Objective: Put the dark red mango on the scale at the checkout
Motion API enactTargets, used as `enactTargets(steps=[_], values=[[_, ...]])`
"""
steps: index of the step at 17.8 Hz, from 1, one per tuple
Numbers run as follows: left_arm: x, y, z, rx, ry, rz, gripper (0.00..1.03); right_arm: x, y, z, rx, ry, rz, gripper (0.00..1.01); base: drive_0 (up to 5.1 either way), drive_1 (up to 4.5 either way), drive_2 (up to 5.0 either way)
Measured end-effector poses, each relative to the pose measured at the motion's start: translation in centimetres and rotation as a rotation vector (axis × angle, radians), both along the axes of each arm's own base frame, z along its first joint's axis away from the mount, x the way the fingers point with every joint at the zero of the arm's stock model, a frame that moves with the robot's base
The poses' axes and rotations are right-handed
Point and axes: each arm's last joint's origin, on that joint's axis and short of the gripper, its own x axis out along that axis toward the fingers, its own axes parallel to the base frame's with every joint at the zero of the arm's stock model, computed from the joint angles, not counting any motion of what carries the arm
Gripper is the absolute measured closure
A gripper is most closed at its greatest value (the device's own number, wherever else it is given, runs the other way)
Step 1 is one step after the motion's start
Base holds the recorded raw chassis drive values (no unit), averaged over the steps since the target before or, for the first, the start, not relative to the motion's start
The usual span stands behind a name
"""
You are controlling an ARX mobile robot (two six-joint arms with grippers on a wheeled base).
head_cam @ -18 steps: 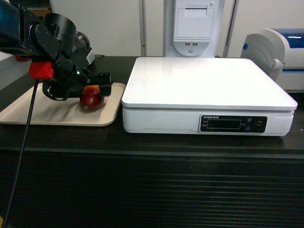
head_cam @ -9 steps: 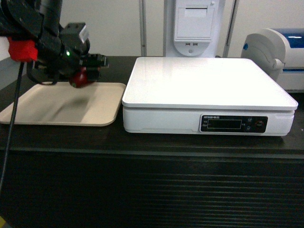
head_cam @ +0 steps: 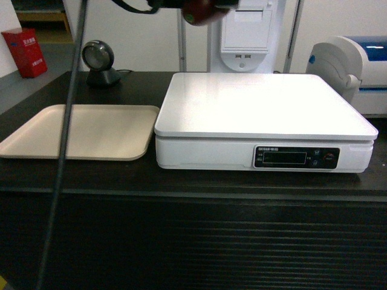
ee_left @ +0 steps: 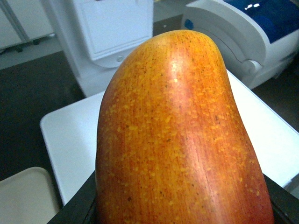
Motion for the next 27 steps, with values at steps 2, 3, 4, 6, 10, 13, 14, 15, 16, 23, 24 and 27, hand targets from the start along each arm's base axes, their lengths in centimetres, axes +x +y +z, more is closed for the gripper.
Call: enactTargets(steps=[2,3,4,6,10,13,14,15,16,23,24,27], values=[[-0.4,-3.4,-1.3,0.021,0.024,-0.048,0.43,0.0,0.0,0.0,0.0,0.0,0.0,0.03,0.0,0.0,0.0],[-0.4,-4.8,-2.0,0.032,0.037,-0.067,0.43,0.0,0.0,0.0,0.0,0.0,0.0,0.03,0.0,0.0,0.0],[-0.3,-5.8,-2.6,0.04,0.047,-0.073,0.43,0.0,0.0,0.0,0.0,0.0,0.0,0.03,0.0,0.0,0.0],[0.2,-7.7,-4.1,0.05,0.068,-0.069,0.43,0.0,0.0,0.0,0.0,0.0,0.0,0.03,0.0,0.0,0.0],[2.7,-8.6,-6.5,0.043,0.166,0.029,0.43,0.0,0.0,0.0,0.0,0.0,0.0,0.03,0.0,0.0,0.0],[5.4,-9.6,-9.6,0.051,0.278,0.165,0.43,0.0,0.0,0.0,0.0,0.0,0.0,0.03,0.0,0.0,0.0],[5.6,-9.9,-9.9,0.051,0.29,0.177,0.43,0.0,0.0,0.0,0.0,0.0,0.0,0.03,0.0,0.0,0.0],[5.9,-10.0,-10.4,0.059,0.296,0.195,0.43,0.0,0.0,0.0,0.0,0.0,0.0,0.03,0.0,0.0,0.0],[6.0,-10.2,-11.0,0.069,0.306,0.197,0.43,0.0,0.0,0.0,0.0,0.0,0.0,0.03,0.0,0.0,0.0],[5.9,-10.2,-11.3,0.057,0.269,0.199,0.05,0.0,0.0,0.0,0.0,0.0,0.0,0.03,0.0,0.0,0.0],[5.7,-10.1,-11.0,0.048,0.247,0.194,0.05,0.0,0.0,0.0,0.0,0.0,0.0,0.03,0.0,0.0,0.0],[4.8,-9.7,-7.9,0.008,0.135,0.165,0.05,0.0,0.0,0.0,0.0,0.0,0.0,0.03,0.0,0.0,0.0]])
